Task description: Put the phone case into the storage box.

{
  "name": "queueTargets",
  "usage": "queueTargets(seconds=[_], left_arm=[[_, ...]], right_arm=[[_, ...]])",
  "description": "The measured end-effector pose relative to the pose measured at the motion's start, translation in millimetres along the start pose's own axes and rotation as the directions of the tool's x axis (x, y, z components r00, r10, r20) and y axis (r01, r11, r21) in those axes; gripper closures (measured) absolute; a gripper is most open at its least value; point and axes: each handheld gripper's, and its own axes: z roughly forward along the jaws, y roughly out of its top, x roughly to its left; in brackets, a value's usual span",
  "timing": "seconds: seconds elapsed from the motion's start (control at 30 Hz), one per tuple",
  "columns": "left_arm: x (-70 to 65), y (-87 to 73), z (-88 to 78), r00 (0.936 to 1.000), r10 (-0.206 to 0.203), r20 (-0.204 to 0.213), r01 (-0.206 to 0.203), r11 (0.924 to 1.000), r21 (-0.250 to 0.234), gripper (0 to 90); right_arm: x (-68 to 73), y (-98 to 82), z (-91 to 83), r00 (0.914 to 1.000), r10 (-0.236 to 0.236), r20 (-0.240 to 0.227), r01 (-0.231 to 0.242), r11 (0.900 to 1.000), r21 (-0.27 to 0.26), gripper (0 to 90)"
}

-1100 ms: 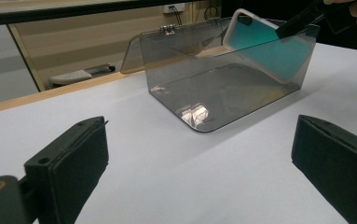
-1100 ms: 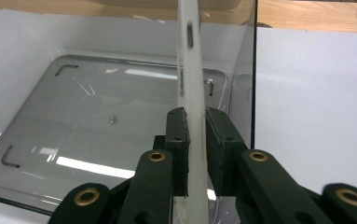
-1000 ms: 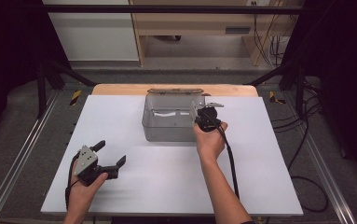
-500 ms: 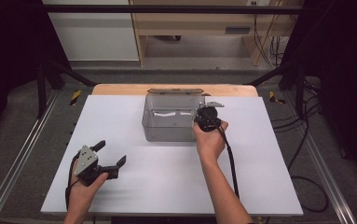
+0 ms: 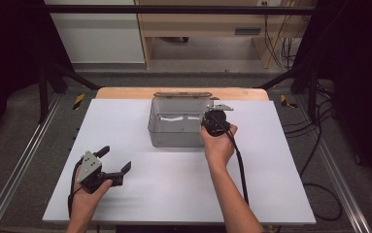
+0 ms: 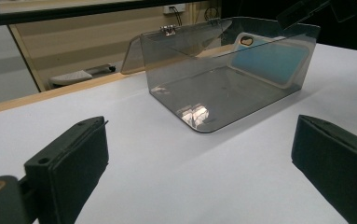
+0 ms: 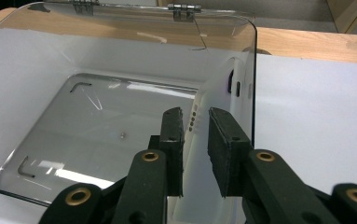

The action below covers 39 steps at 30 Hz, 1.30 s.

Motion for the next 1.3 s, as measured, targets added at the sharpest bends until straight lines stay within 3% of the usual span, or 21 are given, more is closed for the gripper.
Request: queueTargets(seconds=[1.3], left_arm=[[0.2, 0.0, 0.1, 1.0000, 0.000, 0.001, 0.000, 1.0000, 0.000, 4.0]], right_arm=[[0.9, 2.0, -4.4, 0.9998, -0.001, -0.022, 0.000, 0.999, -0.055, 63.8]])
